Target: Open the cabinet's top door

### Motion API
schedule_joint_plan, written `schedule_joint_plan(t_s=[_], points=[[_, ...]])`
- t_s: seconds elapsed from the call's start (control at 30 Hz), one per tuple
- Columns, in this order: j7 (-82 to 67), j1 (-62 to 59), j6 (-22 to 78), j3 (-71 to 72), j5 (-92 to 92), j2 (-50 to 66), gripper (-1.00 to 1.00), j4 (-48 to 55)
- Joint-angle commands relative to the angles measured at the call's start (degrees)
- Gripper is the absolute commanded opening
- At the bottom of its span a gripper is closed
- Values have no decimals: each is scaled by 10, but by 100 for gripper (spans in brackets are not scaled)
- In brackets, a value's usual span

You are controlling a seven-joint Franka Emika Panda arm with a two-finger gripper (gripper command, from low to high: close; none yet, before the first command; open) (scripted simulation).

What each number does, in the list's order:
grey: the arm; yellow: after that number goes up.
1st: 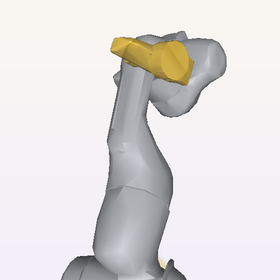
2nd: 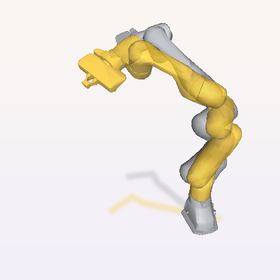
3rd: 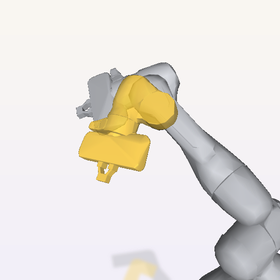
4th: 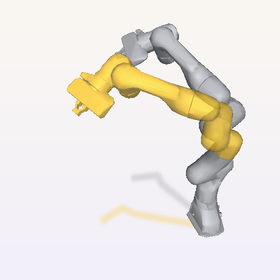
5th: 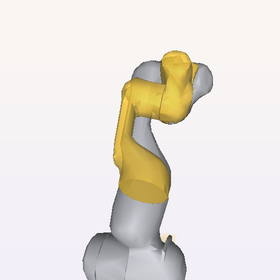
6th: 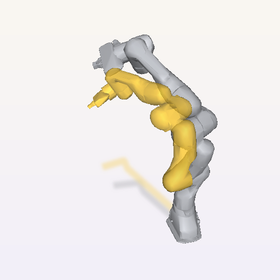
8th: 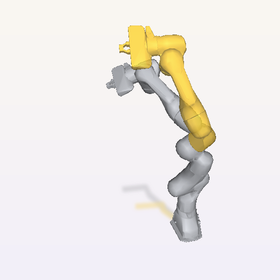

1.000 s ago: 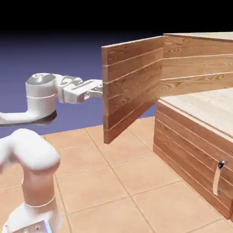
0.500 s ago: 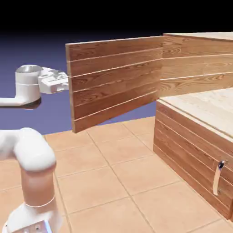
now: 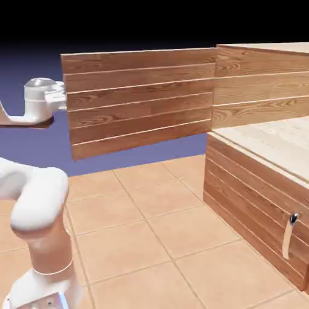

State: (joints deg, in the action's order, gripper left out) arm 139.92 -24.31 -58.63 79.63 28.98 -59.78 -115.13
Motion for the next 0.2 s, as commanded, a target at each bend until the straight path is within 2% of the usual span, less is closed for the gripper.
schedule_joint_plan(t_s=[0.0,0.17], points=[[-4,-19,13,10,-4,-3,-100,21],[-29,-111,73,54,-20,-24,-100,125]])
